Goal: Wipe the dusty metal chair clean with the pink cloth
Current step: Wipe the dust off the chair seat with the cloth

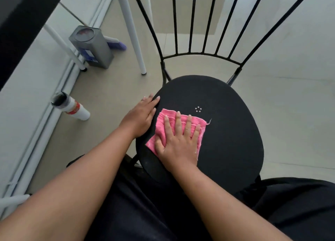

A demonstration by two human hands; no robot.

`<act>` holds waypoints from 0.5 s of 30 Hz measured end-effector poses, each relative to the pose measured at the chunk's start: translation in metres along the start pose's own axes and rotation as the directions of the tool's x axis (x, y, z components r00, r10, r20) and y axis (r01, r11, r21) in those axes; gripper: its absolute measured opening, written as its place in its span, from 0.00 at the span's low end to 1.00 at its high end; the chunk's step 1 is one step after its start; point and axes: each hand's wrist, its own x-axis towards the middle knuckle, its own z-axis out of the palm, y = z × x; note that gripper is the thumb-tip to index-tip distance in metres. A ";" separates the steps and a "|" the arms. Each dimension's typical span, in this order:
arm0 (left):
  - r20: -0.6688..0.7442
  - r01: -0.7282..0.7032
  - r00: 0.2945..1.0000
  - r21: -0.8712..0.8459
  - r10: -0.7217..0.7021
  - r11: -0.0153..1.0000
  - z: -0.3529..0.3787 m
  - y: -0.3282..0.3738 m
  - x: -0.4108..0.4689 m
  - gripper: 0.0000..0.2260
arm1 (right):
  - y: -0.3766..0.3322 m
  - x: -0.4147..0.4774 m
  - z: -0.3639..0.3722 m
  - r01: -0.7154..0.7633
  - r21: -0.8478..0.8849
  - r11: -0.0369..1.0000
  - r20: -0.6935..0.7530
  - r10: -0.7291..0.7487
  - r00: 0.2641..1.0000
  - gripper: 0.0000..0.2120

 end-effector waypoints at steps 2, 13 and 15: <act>0.015 0.004 1.000 -0.037 -0.003 0.999 -0.005 0.001 0.011 0.21 | -0.028 -0.008 0.006 0.011 0.016 1.000 0.042 -0.011 0.999 0.36; 0.000 -0.089 0.995 0.368 0.096 0.926 0.020 0.039 0.024 0.27 | 0.101 -0.059 0.004 0.272 -0.142 0.952 -0.048 -0.281 0.959 0.34; -0.023 -0.086 0.994 0.383 0.103 0.920 0.024 0.040 0.020 0.26 | 0.135 -0.043 -0.012 0.132 -0.172 0.976 -0.042 -0.141 0.989 0.34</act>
